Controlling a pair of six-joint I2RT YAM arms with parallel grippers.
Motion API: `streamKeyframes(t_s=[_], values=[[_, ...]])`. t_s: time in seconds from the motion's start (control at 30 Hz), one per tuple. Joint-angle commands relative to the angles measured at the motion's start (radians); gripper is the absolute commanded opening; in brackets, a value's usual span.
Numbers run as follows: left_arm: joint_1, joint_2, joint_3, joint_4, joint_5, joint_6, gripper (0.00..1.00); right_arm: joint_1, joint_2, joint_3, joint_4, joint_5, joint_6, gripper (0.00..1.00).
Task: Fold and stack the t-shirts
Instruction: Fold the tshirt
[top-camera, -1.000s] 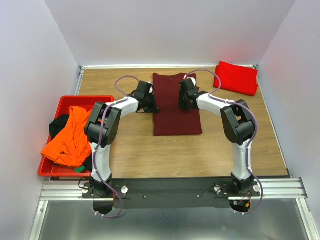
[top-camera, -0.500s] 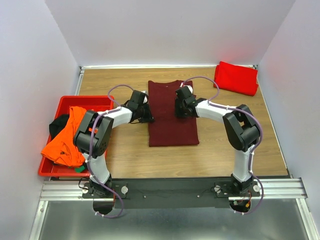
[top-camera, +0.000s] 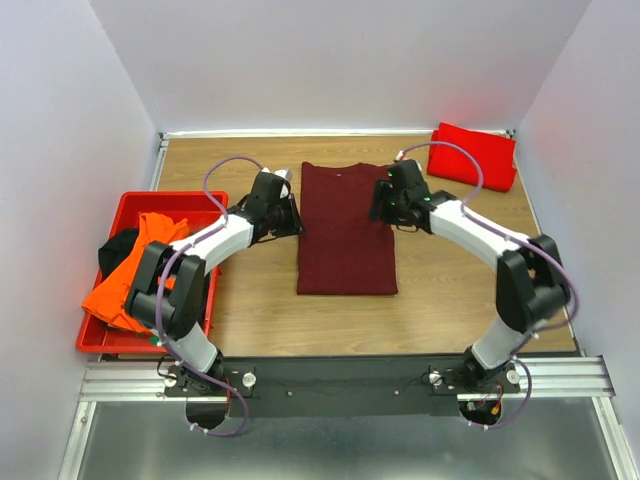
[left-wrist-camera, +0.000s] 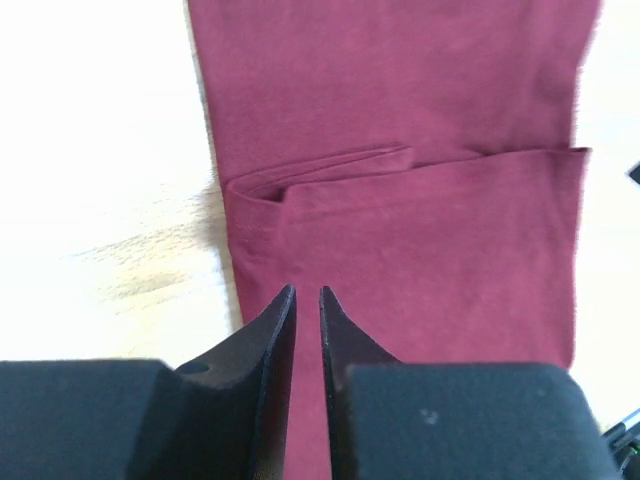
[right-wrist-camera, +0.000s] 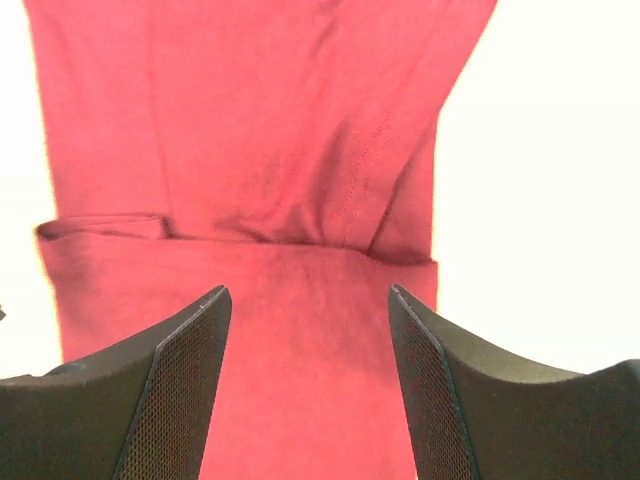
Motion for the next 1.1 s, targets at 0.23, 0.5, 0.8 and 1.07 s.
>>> streamKeyframes(t_s=[0.23,0.5,0.8,1.07], values=[[-0.007,-0.219,-0.212,-0.084,-0.034,-0.016,0.29,-0.009,-0.348,-0.372,-0.082,-0.217,0.121,0.7],[-0.035,-0.322,-0.357,-0.099,-0.033,-0.081,0.33,-0.009,-0.437,-0.519,-0.143,-0.254,0.181,0.63],[-0.098,-0.345,-0.392,-0.095,-0.001,-0.073,0.34,-0.01,-0.432,-0.551,-0.142,-0.227,0.204,0.61],[-0.147,-0.377,-0.421,-0.058,0.039,-0.075,0.4,-0.01,-0.449,-0.582,-0.132,-0.205,0.233,0.56]])
